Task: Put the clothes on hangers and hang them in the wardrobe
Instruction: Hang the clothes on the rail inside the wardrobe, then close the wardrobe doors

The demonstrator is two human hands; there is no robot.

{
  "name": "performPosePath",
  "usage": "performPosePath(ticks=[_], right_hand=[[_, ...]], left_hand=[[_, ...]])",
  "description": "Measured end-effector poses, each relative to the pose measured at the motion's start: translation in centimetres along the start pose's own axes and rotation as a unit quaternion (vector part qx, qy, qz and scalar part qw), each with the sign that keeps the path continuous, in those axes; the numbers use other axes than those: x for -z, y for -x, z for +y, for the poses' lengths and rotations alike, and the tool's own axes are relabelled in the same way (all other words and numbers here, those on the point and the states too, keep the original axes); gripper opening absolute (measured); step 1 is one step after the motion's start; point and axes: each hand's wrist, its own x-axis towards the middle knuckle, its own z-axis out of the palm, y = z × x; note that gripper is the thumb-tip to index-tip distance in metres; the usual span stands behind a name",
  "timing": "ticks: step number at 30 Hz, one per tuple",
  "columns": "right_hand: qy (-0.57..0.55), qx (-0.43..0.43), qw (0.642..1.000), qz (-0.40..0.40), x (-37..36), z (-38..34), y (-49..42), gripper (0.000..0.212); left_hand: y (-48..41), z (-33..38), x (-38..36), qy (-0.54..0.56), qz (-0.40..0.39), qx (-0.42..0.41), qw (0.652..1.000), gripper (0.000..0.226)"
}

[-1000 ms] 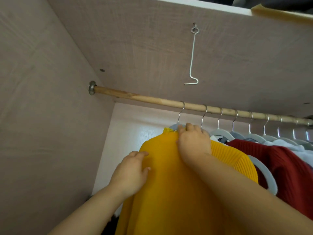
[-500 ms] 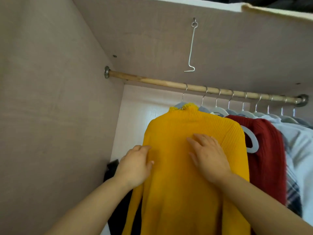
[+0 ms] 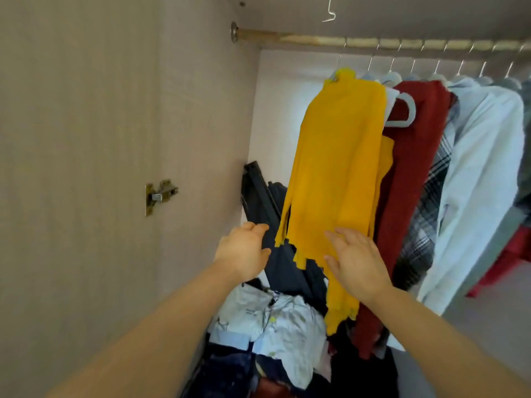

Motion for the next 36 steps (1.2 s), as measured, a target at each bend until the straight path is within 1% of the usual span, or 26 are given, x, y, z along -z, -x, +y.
performPosePath(ticks=[4,8,12,18,22,24,30,32,34,36], right_hand=[[-0.001,0.02,0.999,-0.031,-0.6,-3.0,5.7,0.051],[-0.007,0.003,0.998,-0.055,-0.3,-5.8,10.7,0.053],[-0.003,-0.02,0.998,-0.055,1.1,-9.4,15.3,0.052],[-0.005,-0.053,0.997,-0.047,4.8,-16.2,21.2,0.052],[-0.012,-0.047,0.998,-0.037,8.3,-20.4,24.3,0.052],[-0.012,-0.039,0.999,-0.019,10.3,-22.1,25.0,0.052],[-0.015,0.021,0.999,0.04,16.9,-26.7,25.0,0.051],[-0.025,0.045,0.996,0.067,19.2,-27.9,24.9,0.05],[-0.041,0.069,0.992,0.102,21.5,-28.9,24.8,0.049],[-0.048,0.092,0.984,0.142,23.6,-29.8,24.5,0.048]], left_hand=[[6.3,-0.4,0.0,-0.002,-0.032,0.031,0.999,0.055],[11.7,-0.7,0.5,0.002,-0.052,0.029,0.998,0.05],[16.9,-1.7,1.5,0.011,-0.064,0.014,0.998,0.041],[25.3,-4.2,4.3,0.036,-0.039,-0.04,0.998,0.049],[30.2,-5.5,8.0,0.065,0.01,-0.077,0.995,0.047],[31.7,-5.8,10.3,0.07,0.04,-0.092,0.992,0.046],[35.0,-6.8,17.7,0.032,0.158,-0.114,0.98,0.044],[36.3,-7.1,20.1,0.029,0.213,-0.122,0.969,0.041],[37.3,-7.5,22.2,0.035,0.29,-0.133,0.947,0.038],[37.8,-8.0,24.0,0.02,0.349,-0.142,0.926,0.038]])
